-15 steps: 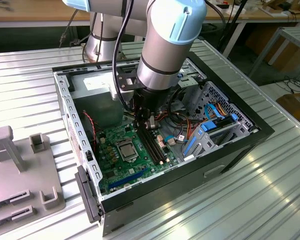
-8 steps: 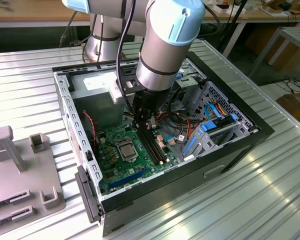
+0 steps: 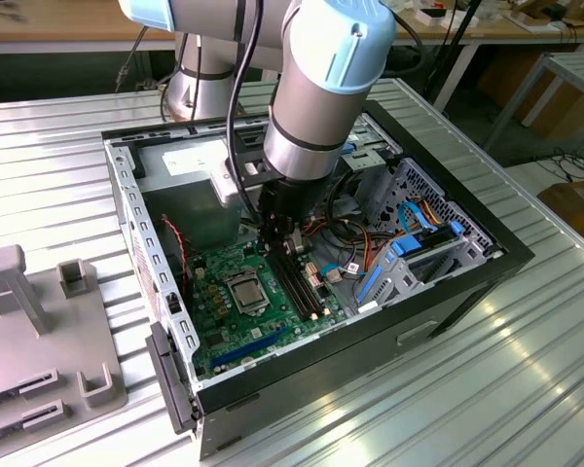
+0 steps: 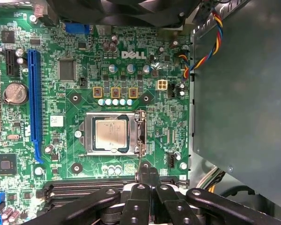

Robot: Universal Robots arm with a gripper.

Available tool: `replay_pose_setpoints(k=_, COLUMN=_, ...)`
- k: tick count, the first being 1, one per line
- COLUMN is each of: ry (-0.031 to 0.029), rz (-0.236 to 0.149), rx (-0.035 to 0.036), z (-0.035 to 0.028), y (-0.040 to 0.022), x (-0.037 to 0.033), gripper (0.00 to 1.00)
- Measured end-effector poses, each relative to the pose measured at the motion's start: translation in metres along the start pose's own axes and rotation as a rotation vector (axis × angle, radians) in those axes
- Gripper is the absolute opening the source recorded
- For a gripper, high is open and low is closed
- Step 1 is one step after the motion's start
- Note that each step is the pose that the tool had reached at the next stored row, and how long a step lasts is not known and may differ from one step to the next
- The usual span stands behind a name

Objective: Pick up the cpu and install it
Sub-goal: 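Close the cpu cover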

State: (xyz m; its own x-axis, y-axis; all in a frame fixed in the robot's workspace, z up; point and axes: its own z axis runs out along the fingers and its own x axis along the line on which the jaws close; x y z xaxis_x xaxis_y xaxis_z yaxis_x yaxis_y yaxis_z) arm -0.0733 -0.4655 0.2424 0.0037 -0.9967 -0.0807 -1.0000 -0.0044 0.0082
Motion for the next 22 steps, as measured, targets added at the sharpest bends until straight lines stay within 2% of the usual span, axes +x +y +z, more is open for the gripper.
replay_pose_setpoints(k=2, ry=0.001, rz=-0.002, rx=0.0, z=0.0002, y=0.0, x=0.0, gripper=0.11)
replay_pose_setpoints(k=6, ry=0.017, rz=-0.008, rx=-0.0006, z=0.0002, y=0.0, x=0.0, gripper=0.11)
replay_pose_setpoints(k=8, ry=0.0214, rz=-0.01, rx=-0.0008, z=0.0001, y=0.0001, x=0.0002, gripper=0.11)
replay_pose_setpoints(k=12, ry=0.0228, rz=-0.013, rx=-0.0009, z=0.0001, y=0.0005, x=0.0017, gripper=0.11)
replay_pose_setpoints(k=22, ry=0.0227, rz=-0.019, rx=-0.0014, z=-0.0007, y=0.0006, x=0.0114, gripper=0.11)
